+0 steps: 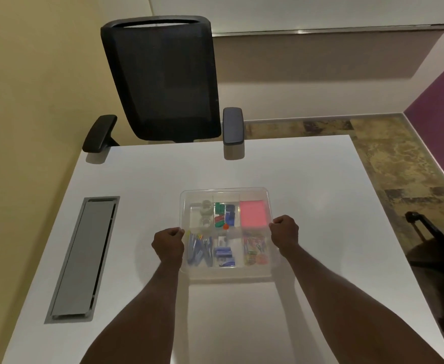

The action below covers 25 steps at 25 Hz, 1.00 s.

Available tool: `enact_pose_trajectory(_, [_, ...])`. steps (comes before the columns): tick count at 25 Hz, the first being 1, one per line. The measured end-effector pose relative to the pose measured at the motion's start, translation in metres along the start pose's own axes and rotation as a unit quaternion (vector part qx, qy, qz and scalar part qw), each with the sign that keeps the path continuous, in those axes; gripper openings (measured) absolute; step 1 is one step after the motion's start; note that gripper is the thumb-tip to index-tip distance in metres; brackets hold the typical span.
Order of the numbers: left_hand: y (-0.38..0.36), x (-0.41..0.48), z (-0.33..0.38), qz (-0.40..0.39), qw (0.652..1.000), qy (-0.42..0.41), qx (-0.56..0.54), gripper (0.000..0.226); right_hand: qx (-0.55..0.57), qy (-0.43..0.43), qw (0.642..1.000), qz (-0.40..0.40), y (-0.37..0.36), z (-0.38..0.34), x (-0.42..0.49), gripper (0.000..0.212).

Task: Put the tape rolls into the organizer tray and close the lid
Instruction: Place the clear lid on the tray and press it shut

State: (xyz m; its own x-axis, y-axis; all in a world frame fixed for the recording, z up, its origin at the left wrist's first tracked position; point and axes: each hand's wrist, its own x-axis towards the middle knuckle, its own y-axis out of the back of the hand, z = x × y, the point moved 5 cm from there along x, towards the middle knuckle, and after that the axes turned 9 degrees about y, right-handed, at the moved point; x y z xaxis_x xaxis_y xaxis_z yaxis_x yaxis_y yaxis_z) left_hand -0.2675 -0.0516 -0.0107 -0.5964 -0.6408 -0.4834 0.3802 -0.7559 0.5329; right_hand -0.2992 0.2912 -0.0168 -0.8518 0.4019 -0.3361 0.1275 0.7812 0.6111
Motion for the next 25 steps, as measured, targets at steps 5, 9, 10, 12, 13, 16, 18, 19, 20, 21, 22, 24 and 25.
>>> enact_pose_trajectory(5, [-0.008, 0.008, -0.003, 0.013, 0.999, 0.009, 0.036, 0.021, -0.044, 0.008, 0.999, -0.017, -0.005, 0.001, 0.012, 0.016])
enact_pose_trajectory(9, [-0.009, 0.005, -0.005, 0.016, 0.999, 0.008, 0.036, 0.021, -0.054, 0.002, 0.998, -0.028, -0.004, 0.005, 0.010, 0.017])
enact_pose_trajectory(10, [-0.009, 0.003, -0.007, 0.015, 0.999, 0.012, 0.033, 0.021, -0.054, 0.001, 0.998, -0.030, -0.003, 0.006, 0.008, 0.017])
enact_pose_trajectory(12, [-0.006, -0.004, -0.013, 0.012, 0.999, 0.018, 0.024, 0.020, -0.051, -0.003, 0.998, -0.034, -0.001, 0.011, 0.001, 0.016])
enact_pose_trajectory(13, [-0.004, -0.009, -0.017, 0.009, 1.000, 0.017, 0.022, 0.020, -0.049, -0.006, 0.998, -0.036, 0.001, 0.014, -0.002, 0.016])
enact_pose_trajectory(16, [0.001, -0.026, -0.035, 0.007, 1.000, 0.021, 0.019, 0.018, -0.043, -0.006, 0.998, -0.045, 0.007, 0.024, -0.014, 0.015])
enact_pose_trajectory(18, [0.006, -0.039, -0.050, 0.014, 0.999, 0.038, 0.012, 0.016, -0.037, -0.006, 0.998, -0.052, 0.011, 0.032, -0.023, 0.015])
enact_pose_trajectory(19, [0.007, -0.045, -0.057, 0.018, 0.999, 0.044, 0.011, 0.014, -0.034, -0.008, 0.998, -0.055, 0.013, 0.036, -0.028, 0.015])
enact_pose_trajectory(20, [0.008, -0.050, -0.063, 0.021, 0.999, 0.047, 0.009, 0.012, -0.031, -0.011, 0.998, -0.058, 0.014, 0.041, -0.032, 0.016])
enact_pose_trajectory(21, [0.008, -0.054, -0.068, 0.022, 0.999, 0.048, 0.008, 0.011, -0.029, -0.016, 0.998, -0.061, 0.016, 0.046, -0.037, 0.017])
enact_pose_trajectory(22, [0.009, -0.057, -0.072, 0.022, 0.999, 0.048, 0.006, 0.010, -0.026, -0.022, 0.997, -0.062, 0.017, 0.050, -0.040, 0.019])
enact_pose_trajectory(24, [0.008, -0.062, -0.077, 0.020, 0.999, 0.044, 0.007, 0.011, -0.020, -0.024, 0.998, -0.057, 0.020, 0.059, -0.047, 0.022])
enact_pose_trajectory(25, [0.008, -0.063, -0.078, 0.018, 0.999, 0.041, 0.009, 0.011, -0.020, -0.016, 0.998, -0.051, 0.021, 0.062, -0.050, 0.022])
